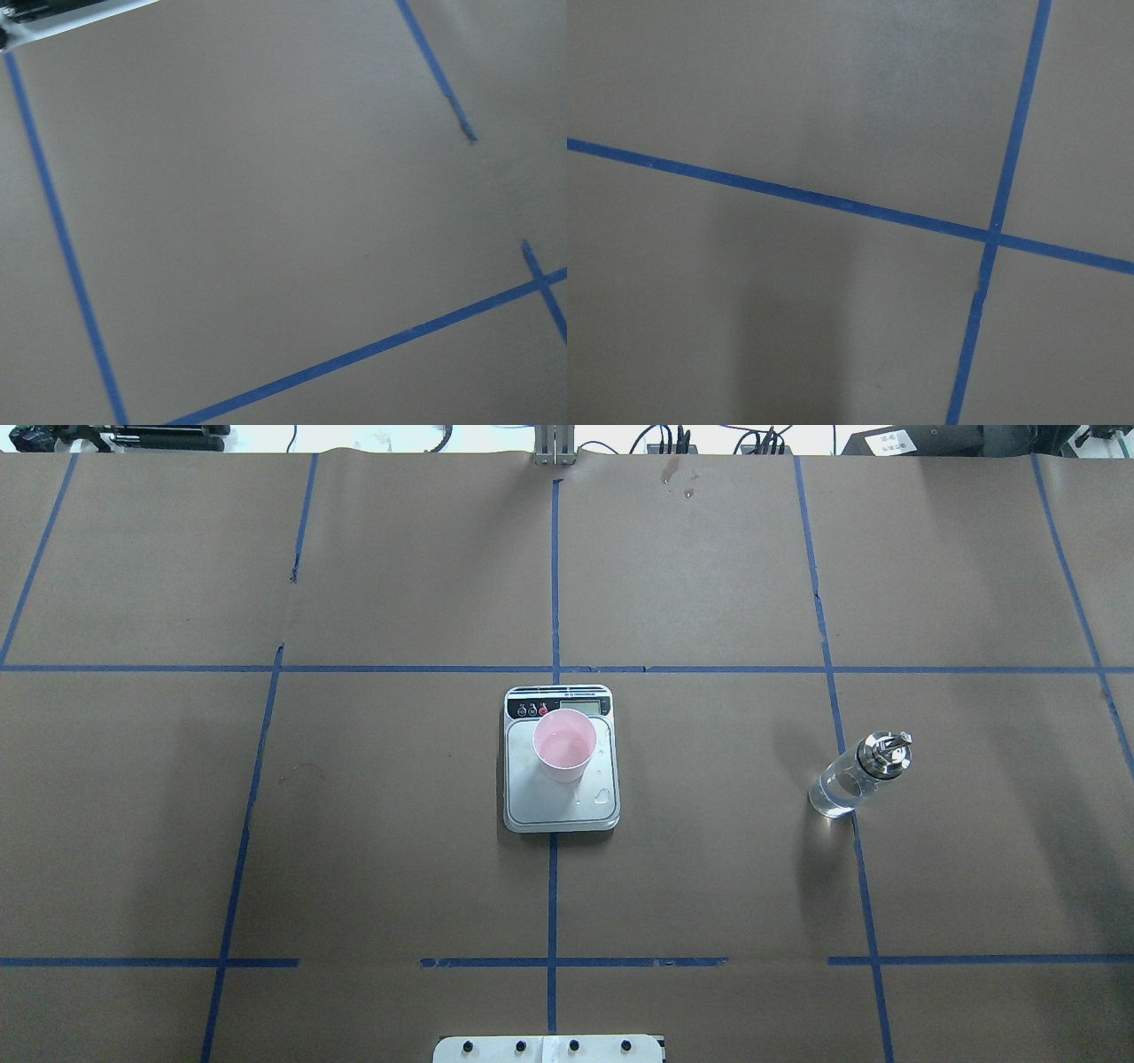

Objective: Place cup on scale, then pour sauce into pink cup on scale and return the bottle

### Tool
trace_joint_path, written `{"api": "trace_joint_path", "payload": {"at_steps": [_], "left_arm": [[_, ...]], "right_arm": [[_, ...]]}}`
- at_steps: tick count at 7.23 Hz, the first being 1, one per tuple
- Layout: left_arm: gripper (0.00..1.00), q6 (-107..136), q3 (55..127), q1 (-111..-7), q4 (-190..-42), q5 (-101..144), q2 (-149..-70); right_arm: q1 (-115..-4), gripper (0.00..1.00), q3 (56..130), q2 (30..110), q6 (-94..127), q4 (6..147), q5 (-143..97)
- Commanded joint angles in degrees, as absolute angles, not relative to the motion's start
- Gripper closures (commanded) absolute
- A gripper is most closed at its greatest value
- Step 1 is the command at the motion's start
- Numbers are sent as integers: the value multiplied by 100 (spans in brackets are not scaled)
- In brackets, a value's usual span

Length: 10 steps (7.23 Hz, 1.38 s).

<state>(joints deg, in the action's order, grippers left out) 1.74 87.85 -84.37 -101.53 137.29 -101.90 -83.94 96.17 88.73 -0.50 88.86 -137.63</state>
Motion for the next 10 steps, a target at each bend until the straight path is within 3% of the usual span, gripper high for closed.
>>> {"api": "trace_joint_path", "payload": {"at_steps": [1,4,7,10], "left_arm": [[0,-44,8614,-8526,-10341,12769,-9801],[0,9,8360,-8508,-10898,12726,-9509],[0,-35,8621,-8464,-10811,13547,-9563],[0,17,8675,-8455,-10802,13781,-9062]], "right_arm": [[-8674,0,9615,8860,-79,8956,-13984],[-8448,0,9615,8763,-201,9105,-13904],[-8472,0,9580,8693,-571,9062,-13588],[-8578,0,9537,9217,-475,9009,-13518]]}}
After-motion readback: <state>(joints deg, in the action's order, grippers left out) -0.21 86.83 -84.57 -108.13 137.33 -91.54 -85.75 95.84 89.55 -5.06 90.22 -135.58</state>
